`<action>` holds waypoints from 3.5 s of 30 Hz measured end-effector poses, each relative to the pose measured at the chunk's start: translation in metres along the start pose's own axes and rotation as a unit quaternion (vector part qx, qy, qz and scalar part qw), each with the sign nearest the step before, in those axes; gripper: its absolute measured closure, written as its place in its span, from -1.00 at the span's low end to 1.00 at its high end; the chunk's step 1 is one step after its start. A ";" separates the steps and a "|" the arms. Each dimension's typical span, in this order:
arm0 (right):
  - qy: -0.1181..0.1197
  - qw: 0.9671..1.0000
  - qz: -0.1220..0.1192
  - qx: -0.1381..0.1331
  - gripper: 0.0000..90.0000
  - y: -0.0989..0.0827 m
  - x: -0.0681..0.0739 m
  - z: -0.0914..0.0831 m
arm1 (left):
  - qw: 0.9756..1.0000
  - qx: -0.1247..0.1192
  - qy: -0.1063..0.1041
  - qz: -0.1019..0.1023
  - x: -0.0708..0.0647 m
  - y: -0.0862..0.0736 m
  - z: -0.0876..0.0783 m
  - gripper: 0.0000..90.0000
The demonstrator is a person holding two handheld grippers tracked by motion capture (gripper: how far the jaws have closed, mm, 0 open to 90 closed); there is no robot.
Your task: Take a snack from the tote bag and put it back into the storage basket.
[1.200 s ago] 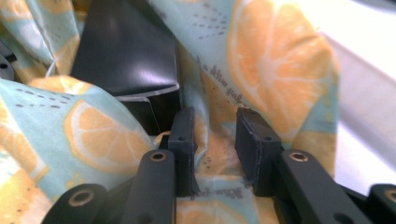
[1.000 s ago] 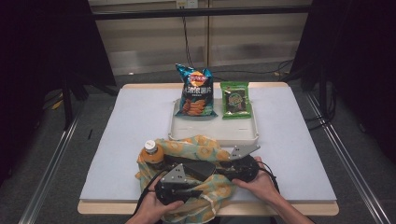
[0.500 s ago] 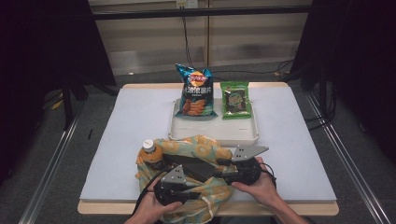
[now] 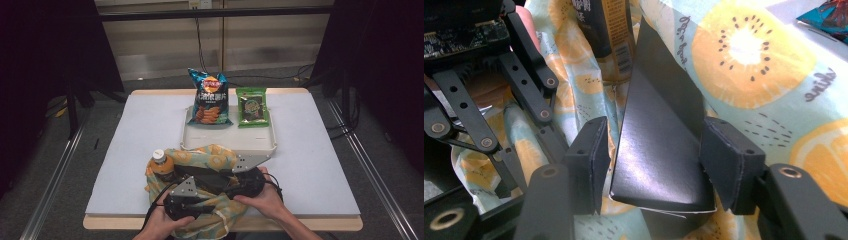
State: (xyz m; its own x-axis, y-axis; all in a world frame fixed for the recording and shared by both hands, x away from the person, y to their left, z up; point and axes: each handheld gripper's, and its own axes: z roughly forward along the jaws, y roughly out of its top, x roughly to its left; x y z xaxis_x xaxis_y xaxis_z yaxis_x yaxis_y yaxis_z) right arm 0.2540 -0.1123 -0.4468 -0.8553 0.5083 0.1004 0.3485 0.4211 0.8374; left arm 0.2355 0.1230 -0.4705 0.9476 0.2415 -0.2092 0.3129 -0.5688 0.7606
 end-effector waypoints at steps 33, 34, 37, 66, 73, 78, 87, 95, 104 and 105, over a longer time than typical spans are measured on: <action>-0.023 0.998 -0.016 0.049 -0.16 -0.012 0.007 0.035 | 1.000 0.002 -0.007 0.002 -0.002 -0.001 -0.001 0.68; -0.026 0.998 -0.011 0.048 -0.11 -0.012 0.007 0.035 | 1.000 0.002 -0.006 0.003 -0.002 -0.001 -0.001 0.68; -0.033 0.998 -0.004 0.045 -0.06 -0.010 0.003 0.032 | 1.000 0.000 -0.006 0.002 -0.001 0.000 -0.003 0.67; -0.014 0.999 0.023 0.030 -0.05 0.014 0.003 -0.016 | 0.999 -0.035 0.019 -0.010 0.004 -0.001 -0.020 0.50; -0.009 0.999 0.017 0.031 -0.05 0.008 0.004 -0.027 | 0.998 -0.056 0.030 -0.008 0.005 0.000 -0.035 0.42; -0.006 0.999 0.009 0.033 -0.05 0.006 0.005 -0.033 | 0.995 -0.088 0.050 -0.023 0.009 -0.003 -0.051 0.42; 0.007 1.000 -0.003 0.008 -0.05 0.008 0.006 -0.047 | 0.993 -0.090 0.065 -0.032 0.014 -0.007 -0.060 0.42; 0.023 0.999 -0.016 -0.023 -0.05 0.014 0.008 -0.058 | 0.991 -0.099 0.077 -0.037 0.019 -0.009 -0.066 0.39; 0.038 0.998 -0.023 -0.040 -0.05 0.020 0.012 -0.067 | 0.992 -0.084 0.084 -0.041 0.023 -0.012 -0.064 0.39; 0.036 0.998 -0.025 -0.042 -0.05 0.021 0.012 -0.068 | 0.992 -0.086 0.081 -0.044 0.023 -0.012 -0.063 0.39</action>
State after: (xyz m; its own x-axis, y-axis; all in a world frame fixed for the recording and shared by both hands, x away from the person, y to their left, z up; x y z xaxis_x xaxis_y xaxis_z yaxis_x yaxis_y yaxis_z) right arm 0.2249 -0.1484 -0.3915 -0.8972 0.4314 0.0941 0.2749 0.3790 0.8836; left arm 0.2496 0.1853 -0.4456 0.8896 0.4161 -0.1884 0.3651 -0.4000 0.8407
